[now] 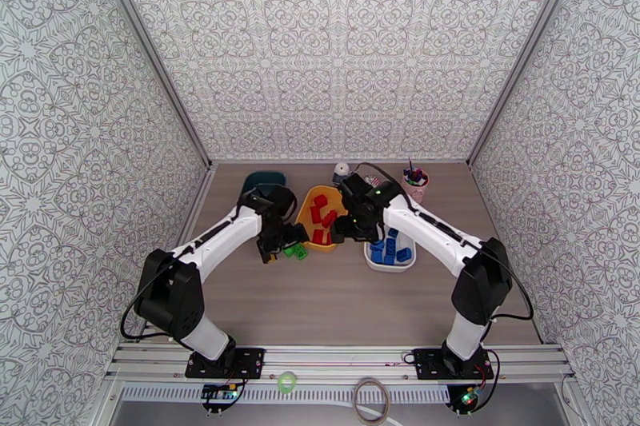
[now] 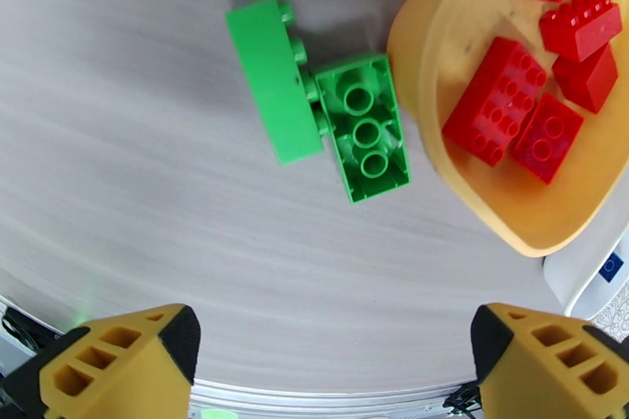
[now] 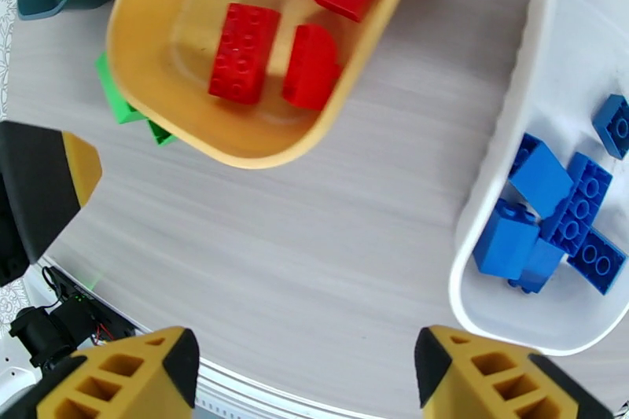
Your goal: Sort the legos into containers by color
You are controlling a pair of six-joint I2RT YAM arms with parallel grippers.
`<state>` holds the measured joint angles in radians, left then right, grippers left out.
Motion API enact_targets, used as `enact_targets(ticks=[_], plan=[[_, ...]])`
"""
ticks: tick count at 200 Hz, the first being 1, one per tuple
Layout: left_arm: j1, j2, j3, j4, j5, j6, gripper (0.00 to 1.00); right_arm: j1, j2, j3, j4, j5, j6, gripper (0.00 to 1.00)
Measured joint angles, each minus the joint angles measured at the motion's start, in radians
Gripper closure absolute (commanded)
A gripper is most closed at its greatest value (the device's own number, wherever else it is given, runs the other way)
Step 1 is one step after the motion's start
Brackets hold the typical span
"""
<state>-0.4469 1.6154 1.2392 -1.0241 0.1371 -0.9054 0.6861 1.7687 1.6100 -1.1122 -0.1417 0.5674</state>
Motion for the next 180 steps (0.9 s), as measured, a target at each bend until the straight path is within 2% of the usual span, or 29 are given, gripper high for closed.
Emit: enact_targets(ticks=[56, 180], plan=[[-0.012, 0.000, -0.035, 0.027, 0.000, -0.064, 0.09, -0.024, -0.071, -0.095, 0.032, 0.003, 0.000, 0.24], [0.017, -0.024, -0.085, 0.101, 0.000, -0.142, 0.19, -0.035, -0.072, -0.097, 0.035, 0.003, -0.015, 0.25]])
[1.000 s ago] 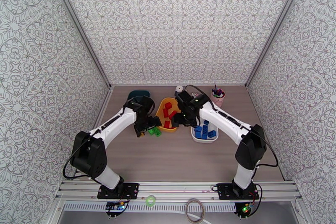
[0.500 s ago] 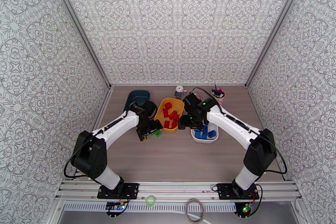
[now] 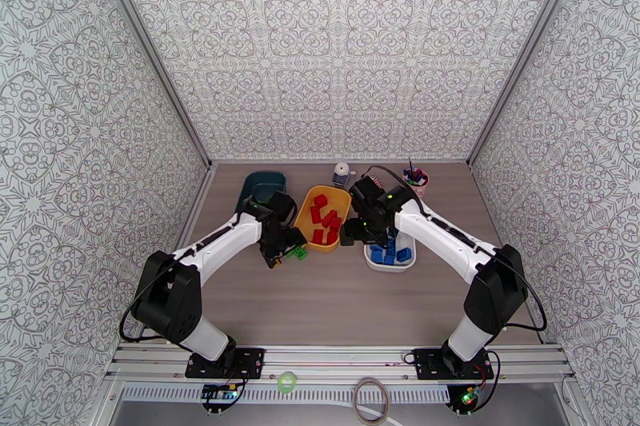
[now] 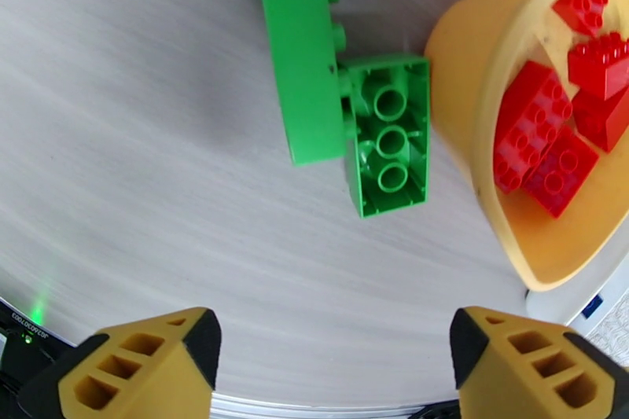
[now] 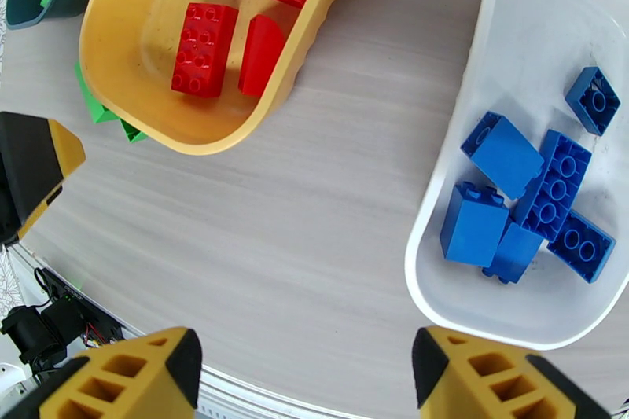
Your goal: Sort the legos into containers by color
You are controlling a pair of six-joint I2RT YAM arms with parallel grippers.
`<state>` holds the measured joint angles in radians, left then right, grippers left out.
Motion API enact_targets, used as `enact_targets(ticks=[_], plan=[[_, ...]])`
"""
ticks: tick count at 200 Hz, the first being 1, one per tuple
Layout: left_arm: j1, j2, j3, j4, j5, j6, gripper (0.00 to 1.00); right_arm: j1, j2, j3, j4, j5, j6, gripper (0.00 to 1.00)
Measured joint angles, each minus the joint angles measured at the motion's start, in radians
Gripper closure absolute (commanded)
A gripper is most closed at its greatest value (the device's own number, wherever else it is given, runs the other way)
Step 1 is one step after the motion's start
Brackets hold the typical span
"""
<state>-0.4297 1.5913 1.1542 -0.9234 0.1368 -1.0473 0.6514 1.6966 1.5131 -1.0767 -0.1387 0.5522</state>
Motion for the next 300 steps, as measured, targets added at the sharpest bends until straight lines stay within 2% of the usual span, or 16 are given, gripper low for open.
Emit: enact_targets(ticks=[55, 85, 135, 205, 261, 300], plan=[[0.016, 0.003, -0.011, 0.017, 0.000, -0.004, 0.28, -0.005, -0.009, -0.002, 0.000, 0.000, 0.000, 0.25], [0.079, -0.013, -0.064, 0.027, -0.001, -0.008, 0.30, -0.007, -0.018, -0.007, 0.000, 0.000, 0.000, 0.25], [0.171, -0.007, -0.056, 0.038, 0.000, 0.003, 0.34, -0.008, -0.022, -0.015, 0.004, 0.000, 0.000, 0.25], [0.174, 0.163, 0.080, 0.054, -0.001, 0.030, 0.40, -0.010, -0.031, -0.020, 0.007, 0.000, 0.000, 0.25], [0.171, 0.222, 0.084, 0.066, -0.003, 0.036, 0.53, -0.016, -0.052, -0.021, 0.007, 0.000, 0.000, 0.26], [0.168, 0.230, 0.072, 0.083, -0.002, 0.038, 0.59, -0.019, -0.052, -0.021, 0.007, 0.000, 0.000, 0.26]])
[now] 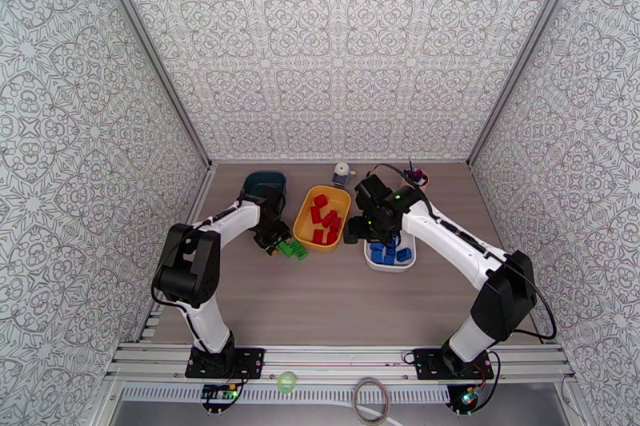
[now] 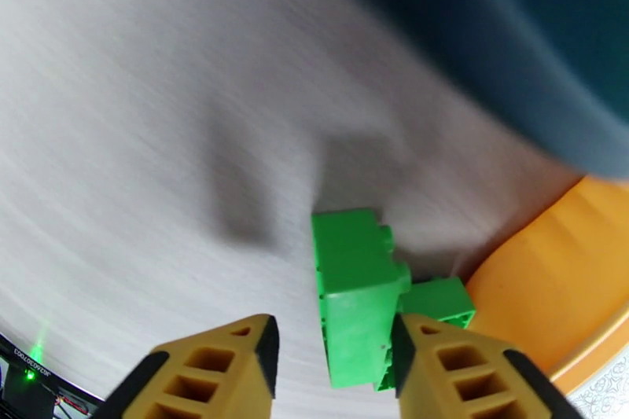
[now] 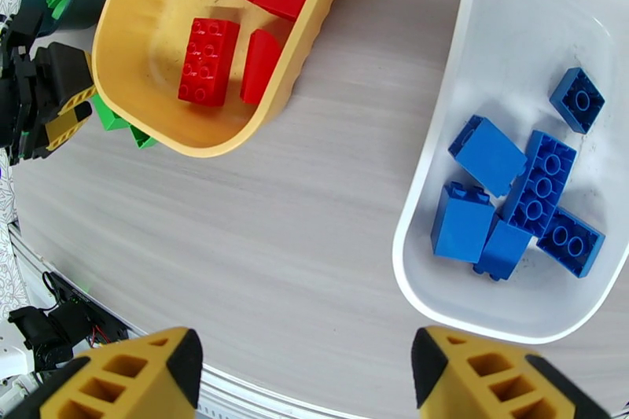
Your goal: Sort the legos into containers by color
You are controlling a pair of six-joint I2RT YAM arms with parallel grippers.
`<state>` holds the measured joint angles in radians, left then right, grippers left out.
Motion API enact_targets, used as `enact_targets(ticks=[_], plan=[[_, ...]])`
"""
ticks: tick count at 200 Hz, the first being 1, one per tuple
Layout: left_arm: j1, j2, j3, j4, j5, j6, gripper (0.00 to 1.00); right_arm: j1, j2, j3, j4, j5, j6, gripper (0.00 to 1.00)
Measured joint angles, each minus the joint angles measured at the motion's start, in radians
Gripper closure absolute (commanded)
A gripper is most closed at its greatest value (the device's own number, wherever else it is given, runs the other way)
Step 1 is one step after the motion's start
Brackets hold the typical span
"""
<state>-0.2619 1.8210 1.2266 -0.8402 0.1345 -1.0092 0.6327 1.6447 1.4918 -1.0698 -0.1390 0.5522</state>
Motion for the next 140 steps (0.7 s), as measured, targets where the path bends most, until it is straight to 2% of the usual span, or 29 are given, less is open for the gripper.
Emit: enact_targets(ticks=[82, 140], plan=[[-0.008, -0.025, -0.042, 0.045, -0.005, 0.019, 0.74, 0.000, 0.021, 0.006, 0.000, -0.004, -0.001, 0.26], [-0.026, -0.100, -0.077, -0.004, -0.005, 0.045, 0.77, 0.000, 0.022, 0.008, 0.000, -0.004, 0.000, 0.26]])
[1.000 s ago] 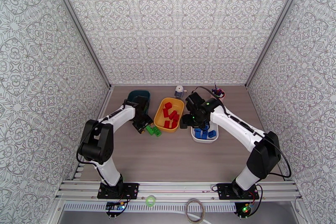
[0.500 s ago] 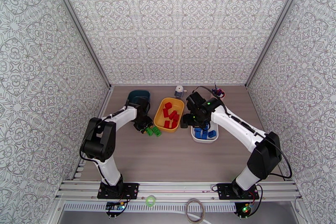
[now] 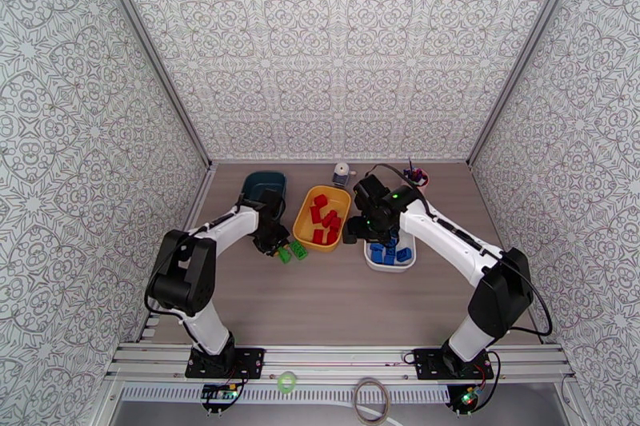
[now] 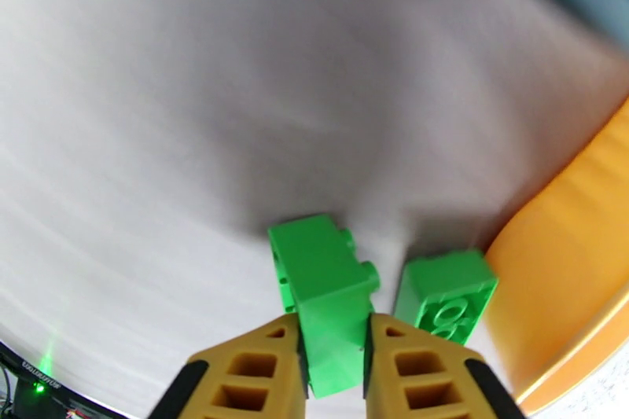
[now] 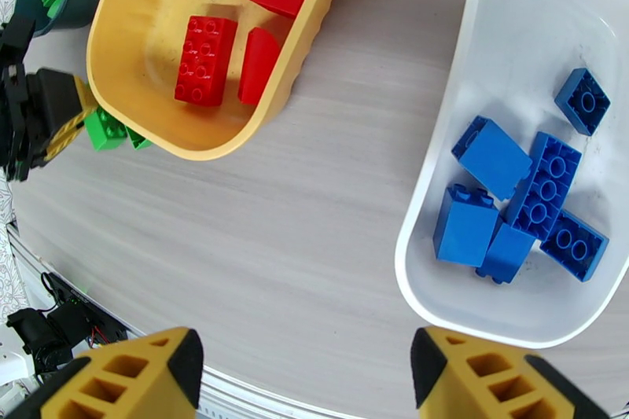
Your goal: Sort the legos into containers by color
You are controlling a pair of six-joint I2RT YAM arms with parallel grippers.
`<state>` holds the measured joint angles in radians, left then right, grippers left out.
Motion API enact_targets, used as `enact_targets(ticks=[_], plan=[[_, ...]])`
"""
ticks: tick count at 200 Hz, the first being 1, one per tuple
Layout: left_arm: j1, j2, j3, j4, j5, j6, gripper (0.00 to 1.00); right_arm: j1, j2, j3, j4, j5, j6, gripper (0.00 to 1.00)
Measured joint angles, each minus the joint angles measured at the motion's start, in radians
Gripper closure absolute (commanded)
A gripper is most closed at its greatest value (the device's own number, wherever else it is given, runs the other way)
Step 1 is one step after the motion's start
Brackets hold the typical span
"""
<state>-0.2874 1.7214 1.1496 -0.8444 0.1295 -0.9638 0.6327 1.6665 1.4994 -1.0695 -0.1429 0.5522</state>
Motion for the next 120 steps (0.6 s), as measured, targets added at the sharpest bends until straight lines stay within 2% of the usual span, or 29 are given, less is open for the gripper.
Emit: enact_targets(ticks=[49, 93, 109, 120], plan=[[0.020, -0.151, 0.008, -0.059, 0.000, 0.020, 0.77, 0.000, 0.006, 0.008, 0.001, -0.008, 0.000, 0.27], [0.179, -0.121, 0.206, -0.117, 0.013, 0.085, 0.75, -0.001, 0.014, 0.039, 0.000, -0.027, 0.000, 0.27], [0.229, -0.056, 0.335, -0.130, 0.019, 0.112, 0.68, -0.001, 0.014, 0.042, 0.000, -0.031, 0.000, 0.27], [0.252, 0.004, 0.426, -0.137, 0.024, 0.135, 0.53, -0.002, 0.014, 0.042, 0.000, -0.031, 0.001, 0.27]])
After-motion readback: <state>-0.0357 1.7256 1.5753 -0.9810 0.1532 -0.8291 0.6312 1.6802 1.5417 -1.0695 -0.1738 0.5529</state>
